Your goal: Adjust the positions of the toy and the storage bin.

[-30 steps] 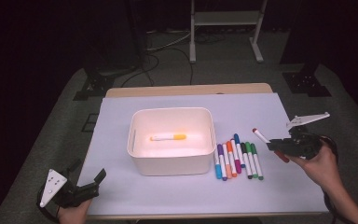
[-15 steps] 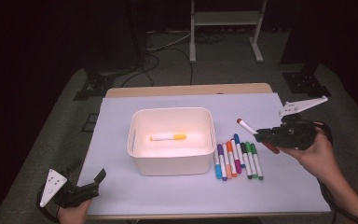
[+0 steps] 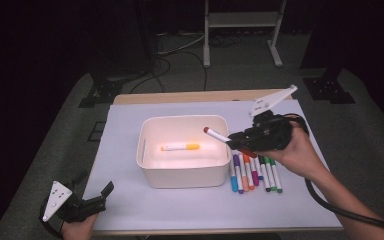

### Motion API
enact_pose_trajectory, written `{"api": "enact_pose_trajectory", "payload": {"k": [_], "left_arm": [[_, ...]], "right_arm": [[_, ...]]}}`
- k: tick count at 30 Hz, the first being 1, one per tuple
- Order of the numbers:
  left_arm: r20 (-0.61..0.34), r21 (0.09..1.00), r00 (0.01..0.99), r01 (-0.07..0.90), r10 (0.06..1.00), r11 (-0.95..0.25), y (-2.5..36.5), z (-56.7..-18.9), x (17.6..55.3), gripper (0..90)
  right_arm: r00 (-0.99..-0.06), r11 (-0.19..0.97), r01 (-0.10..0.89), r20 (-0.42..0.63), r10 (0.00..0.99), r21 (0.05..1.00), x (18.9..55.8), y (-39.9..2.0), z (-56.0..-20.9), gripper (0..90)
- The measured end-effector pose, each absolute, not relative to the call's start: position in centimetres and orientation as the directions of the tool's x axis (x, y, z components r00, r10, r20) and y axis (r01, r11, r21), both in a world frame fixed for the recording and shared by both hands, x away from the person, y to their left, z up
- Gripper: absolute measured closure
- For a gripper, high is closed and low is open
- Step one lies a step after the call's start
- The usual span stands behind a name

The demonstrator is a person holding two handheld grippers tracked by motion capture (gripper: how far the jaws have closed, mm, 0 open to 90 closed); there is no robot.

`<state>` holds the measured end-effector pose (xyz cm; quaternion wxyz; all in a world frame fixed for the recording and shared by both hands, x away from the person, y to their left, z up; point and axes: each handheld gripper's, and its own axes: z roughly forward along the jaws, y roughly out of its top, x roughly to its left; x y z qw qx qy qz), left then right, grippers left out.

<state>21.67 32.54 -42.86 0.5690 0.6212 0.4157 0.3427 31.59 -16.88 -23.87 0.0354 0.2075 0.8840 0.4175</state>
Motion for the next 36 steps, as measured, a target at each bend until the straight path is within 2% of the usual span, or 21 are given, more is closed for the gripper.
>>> {"api": "enact_pose_trajectory", "payload": {"k": [13,36], "left_arm": [[-0.041,0.993,0.427,0.121,0.903,-0.012,32.6,-42.8,21.7,0.0],[-0.046,0.992,0.432,0.125,0.901,-0.009,32.7,-42.9,21.8,0.0]], "right_arm": [[-0.967,0.659,0.241,0.117,0.226,0.712,33.6,-8.8,-25.6,75.6],[-0.975,0.757,0.218,0.174,0.139,0.616,37.4,-2.8,-30.9,75.5]]}}
